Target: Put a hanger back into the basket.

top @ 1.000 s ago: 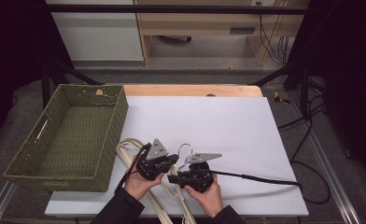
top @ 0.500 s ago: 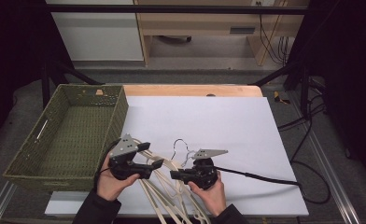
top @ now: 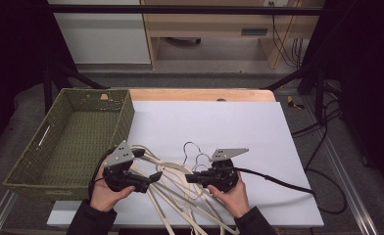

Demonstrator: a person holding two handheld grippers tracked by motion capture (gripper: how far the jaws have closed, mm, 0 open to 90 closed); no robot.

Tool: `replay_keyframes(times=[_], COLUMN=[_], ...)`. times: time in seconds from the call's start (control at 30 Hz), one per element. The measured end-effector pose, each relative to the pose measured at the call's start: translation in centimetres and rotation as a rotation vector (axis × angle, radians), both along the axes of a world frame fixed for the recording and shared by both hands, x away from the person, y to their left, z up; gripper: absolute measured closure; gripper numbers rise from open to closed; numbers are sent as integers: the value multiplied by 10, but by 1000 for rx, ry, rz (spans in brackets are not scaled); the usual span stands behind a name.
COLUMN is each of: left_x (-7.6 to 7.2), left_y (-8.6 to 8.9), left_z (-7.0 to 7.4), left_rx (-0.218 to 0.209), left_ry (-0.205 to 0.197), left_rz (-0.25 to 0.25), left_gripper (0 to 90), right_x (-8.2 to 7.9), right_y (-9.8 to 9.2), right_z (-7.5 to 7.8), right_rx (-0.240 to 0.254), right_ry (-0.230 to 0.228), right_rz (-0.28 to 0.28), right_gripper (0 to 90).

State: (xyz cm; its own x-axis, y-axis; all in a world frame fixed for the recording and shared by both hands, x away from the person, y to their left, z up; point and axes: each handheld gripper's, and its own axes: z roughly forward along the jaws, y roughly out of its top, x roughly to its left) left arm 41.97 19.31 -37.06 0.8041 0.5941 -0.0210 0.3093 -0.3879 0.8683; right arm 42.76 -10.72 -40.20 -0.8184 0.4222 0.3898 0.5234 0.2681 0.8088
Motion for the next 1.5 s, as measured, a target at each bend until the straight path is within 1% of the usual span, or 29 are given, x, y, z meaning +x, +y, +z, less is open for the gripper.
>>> replay_keyframes(times=[0.03, 0.07, 0.1, 0.13, 0.2, 0.23, 0.27, 0.3, 0.4, 0.43, 0.5, 0.53, 0.57, 0.73, 0.77, 0.93, 1.0, 1.07, 1.1, 1.13, 1.2, 1.23, 1.27, 1.3, 1.37, 1.4, 1.43, 1.47, 1.5], left_x=[0, 0, 0, 0, 0, 0, 0, 0, 0, 0, -2, -2, -2, -4, -5, -9, -13, -14, -14, -15, -15, -17, -17, -18, -19, -20, -21, -21, -21], left_y=[-2, -4, -8, -8, -13, -18, -18, -23, -27, -29, -31, -32, -33, -34, -34, -33, -35, -36, -36, -37, -38, -39, -39, -40, -41, -40, -39, -39, -37], left_z=[-1, -1, -3, -3, -6, -10, -10, -13, -16, -17, -18, -18, -18, -17, -16, -11, -7, -7, -7, -7, -8, -8, -8, -8, -8, -7, -6, -6, -4], left_rx=[10, 17, 30, 30, 47, 67, 67, 90, 94, 93, 97, 103, 108, 133, 147, 144, 136, 130, 130, 120, 118, 113, 113, 105, 100, 97, 86, 86, 69], left_ry=[4, 3, 7, 7, 13, 19, 19, 22, 30, 36, 33, 38, 40, 44, 42, 42, 49, 61, 61, 81, 90, 99, 99, 103, 99, 99, 87, 87, 84], left_rz=[-9, -16, -37, -37, -64, -95, -95, -124, -136, -153, -172, -184, -192, -201, -208, -221, -227, -226, -226, -230, -234, -234, -234, -234, -226, -218, -202, -202, -189], left_gripper=[90, 90, 116, 135, 184, 217, 251, 287, 417, 417, 514, 584, 625, 672, 679, 741, 775, 790, 799, 809, 829, 835, 839, 844, 851, 851, 854, 855, 856], right_x=[-1, -1, -3, -3, -4, -4, -4, -4, -5, -5, -5, -5, -5, -4, -4, -4, -4, -4, -4, -5, -4, -4, -4, -5, -5, -5, -6, -6, -7], right_y=[-4, -4, -5, -5, -6, -5, -5, -5, -5, -5, -5, -4, -5, -5, -5, -7, -9, -10, -11, -11, -12, -12, -12, -12, -13, -13, -15, -17, -20], right_z=[4, 4, 5, 5, 4, 4, 4, 3, 3, 3, 2, 2, 2, 2, 2, 4, 6, 7, 7, 7, 7, 7, 7, 6, 7, 7, 10, 12, 14], right_rx=[-4, -4, -12, -12, -18, -20, -20, -22, -24, -24, -29, -38, -41, -50, -53, -68, -85, -93, -99, -110, -132, -140, -140, -148, -150, -150, -149, -150, -147], right_ry=[-11, -11, -24, -24, -30, -29, -29, -29, -28, -28, -23, -25, -30, -34, -30, -56, -105, -115, -132, -155, -185, -196, -196, -209, -221, -221, -238, -244, -249], right_rz=[25, 25, 50, 50, 92, 101, 101, 118, 135, 143, 155, 164, 169, 183, 188, 169, 126, 105, 90, 74, 49, 42, 42, 32, 14, 14, -1, -10, -21], right_gripper=[866, 866, 866, 866, 866, 866, 866, 866, 866, 866, 866, 866, 866, 866, 864, 832, 781, 749, 726, 701, 660, 647, 647, 625, 587, 587, 552, 536, 522])
